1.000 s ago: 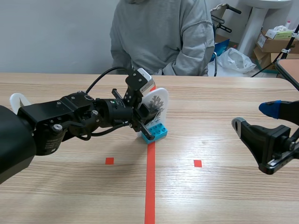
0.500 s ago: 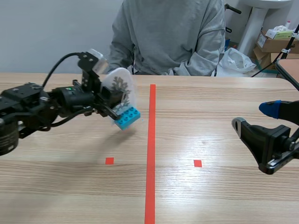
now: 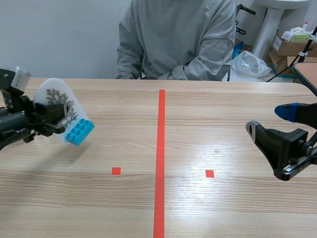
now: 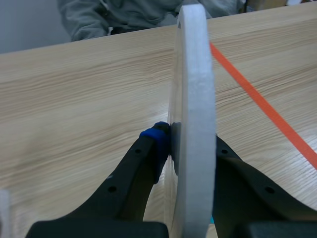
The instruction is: Do the leaf sorting experiment
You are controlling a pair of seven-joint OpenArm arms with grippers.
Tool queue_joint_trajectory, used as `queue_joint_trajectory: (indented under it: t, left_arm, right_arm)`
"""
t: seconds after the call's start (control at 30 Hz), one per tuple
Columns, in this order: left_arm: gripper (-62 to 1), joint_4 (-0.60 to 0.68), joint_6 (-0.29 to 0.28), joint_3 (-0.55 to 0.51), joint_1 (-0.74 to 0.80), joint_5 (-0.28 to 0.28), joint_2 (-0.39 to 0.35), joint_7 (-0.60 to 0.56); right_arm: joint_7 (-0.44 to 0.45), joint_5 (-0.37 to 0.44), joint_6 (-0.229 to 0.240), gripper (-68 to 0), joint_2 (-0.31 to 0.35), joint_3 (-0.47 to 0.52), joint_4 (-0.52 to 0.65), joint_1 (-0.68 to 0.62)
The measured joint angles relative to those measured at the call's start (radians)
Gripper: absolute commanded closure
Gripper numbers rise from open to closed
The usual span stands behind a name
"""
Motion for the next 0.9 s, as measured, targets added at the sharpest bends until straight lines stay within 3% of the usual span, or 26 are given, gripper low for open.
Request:
queue_joint_trajectory:
  t: [0.27,0.5,0.6,0.77,0.9]
  left_arm:
    - [-4.2,0.0,0.008,-0.149,0.091,0.0,0.003,-0.001]
    - [-4.2,0.0,0.132,-0.244,0.143,0.003,0.003,-0.014]
    - [-4.2,0.0,0.155,-0.256,0.151,0.005,0.003,-0.015]
    - [-4.2,0.0,0.164,-0.256,0.151,0.055,0.003,-0.014]
    - [-4.2,0.0,0.166,-0.254,0.151,0.054,0.003,-0.014]
  right_arm:
    - [-0.003,0.0,0.0,-41.1,0.0,0.0,0.0,0.002]
    - [-0.003,0.0,0.0,-41.1,0.0,0.0,0.0,0.002]
    - [-0.003,0.0,0.0,-41.1,0.0,0.0,0.0,0.002]
    - [-0.003,0.0,0.0,-41.1,0.0,0.0,0.0,0.002]
    - [-0.003,0.0,0.0,-41.1,0.0,0.0,0.0,0.002]
